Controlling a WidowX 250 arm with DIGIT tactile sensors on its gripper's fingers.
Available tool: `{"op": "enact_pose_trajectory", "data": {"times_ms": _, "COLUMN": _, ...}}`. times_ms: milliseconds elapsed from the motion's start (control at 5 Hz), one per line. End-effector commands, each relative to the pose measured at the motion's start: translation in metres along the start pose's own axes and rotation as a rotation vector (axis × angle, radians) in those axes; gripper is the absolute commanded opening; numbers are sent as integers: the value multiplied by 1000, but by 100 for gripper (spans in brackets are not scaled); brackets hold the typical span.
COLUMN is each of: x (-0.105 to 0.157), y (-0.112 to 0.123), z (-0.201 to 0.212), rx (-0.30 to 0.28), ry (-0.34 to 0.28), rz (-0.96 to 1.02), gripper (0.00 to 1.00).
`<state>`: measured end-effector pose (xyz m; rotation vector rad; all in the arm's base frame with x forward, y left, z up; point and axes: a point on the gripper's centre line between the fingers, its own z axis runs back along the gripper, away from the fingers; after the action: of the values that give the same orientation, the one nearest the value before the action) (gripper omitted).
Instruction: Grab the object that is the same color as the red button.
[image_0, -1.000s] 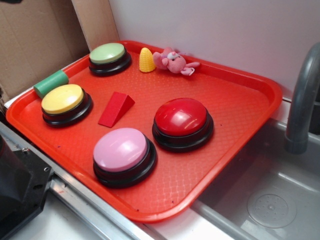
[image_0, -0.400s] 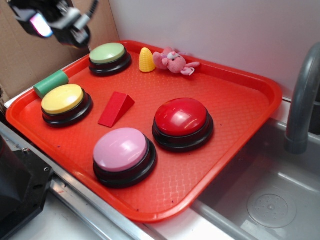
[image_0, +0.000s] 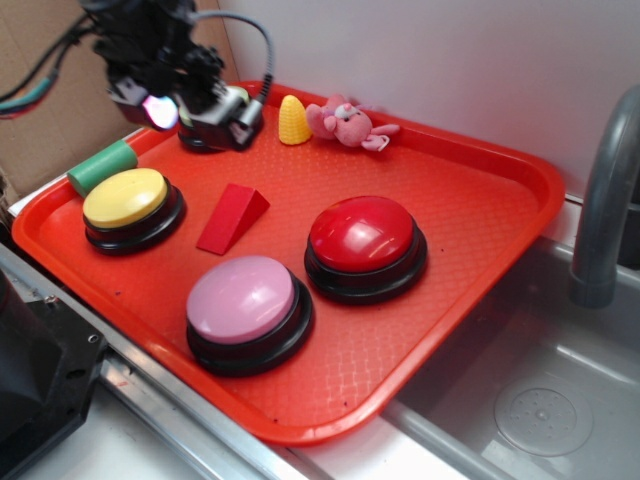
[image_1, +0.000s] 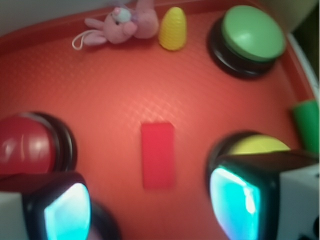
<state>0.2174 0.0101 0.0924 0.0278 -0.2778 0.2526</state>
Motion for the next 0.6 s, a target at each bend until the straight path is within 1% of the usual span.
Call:
{"op": "enact_pose_trajectory", "data": {"times_ms": 0, "x": 16, "y": 8, "z": -41, "rx": 14, "ry": -46, "rz": -58, "gripper": 100}}
{"op": "enact_pose_trajectory", "data": {"times_ms": 200, "x": 18, "y": 10, "z": -55, "rx": 25, "ry": -17, "rz": -71, "gripper": 100}}
{"op": "enact_pose_trajectory", "data": {"times_ms": 400, "x": 18, "y": 14, "z": -66, "rx": 4, "ry": 33, "rz": -66, "gripper": 100}}
